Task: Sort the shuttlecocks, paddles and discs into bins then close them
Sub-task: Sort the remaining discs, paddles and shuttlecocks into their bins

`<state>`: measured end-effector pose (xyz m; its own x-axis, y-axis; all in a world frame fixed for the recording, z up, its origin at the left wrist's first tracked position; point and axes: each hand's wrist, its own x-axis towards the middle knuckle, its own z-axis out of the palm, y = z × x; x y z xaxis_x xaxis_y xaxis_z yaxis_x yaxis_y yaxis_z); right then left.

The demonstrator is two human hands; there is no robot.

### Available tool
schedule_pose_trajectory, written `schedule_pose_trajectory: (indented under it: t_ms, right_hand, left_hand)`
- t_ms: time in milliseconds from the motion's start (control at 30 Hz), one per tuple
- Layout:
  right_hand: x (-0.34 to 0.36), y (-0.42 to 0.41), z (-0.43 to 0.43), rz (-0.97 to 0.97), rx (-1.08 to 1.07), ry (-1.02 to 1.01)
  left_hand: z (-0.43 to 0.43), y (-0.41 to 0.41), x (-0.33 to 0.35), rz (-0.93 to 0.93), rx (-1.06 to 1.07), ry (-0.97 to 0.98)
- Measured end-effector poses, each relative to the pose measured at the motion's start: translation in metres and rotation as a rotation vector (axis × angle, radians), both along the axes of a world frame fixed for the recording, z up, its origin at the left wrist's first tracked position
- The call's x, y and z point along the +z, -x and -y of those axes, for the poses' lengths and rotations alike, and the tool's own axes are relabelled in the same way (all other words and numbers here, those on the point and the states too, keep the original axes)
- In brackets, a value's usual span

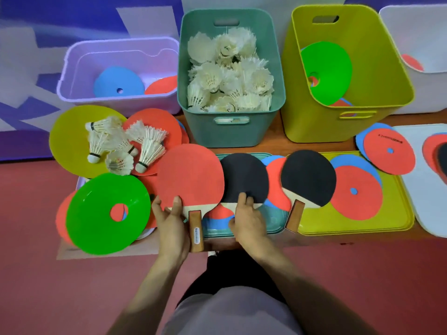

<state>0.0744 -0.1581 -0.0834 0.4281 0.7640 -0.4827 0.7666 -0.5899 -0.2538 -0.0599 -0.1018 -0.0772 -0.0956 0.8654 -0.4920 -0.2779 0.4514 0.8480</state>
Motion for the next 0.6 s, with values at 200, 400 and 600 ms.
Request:
schedule_pose_trajectory:
  t_ms: [200,400,600]
  right_hand:
    - [0.034,-0.015,0.006,0.063,-0.059,-0.124]
    - [0.069,-0.078,0.01,0.118,0.028,-0.173]
    - [0.088,-0.142,0.04,-0.034,0.17,-0.377]
  left_hand:
    - [-0.006,0.002,0.013,-0.002,-0.063,-0.09]
    - [-0.004,-0.001,0.037,0.008,-0.091,-0.239]
    - [0.004,-0.029,0.063,0.08,-0.084,-0.35]
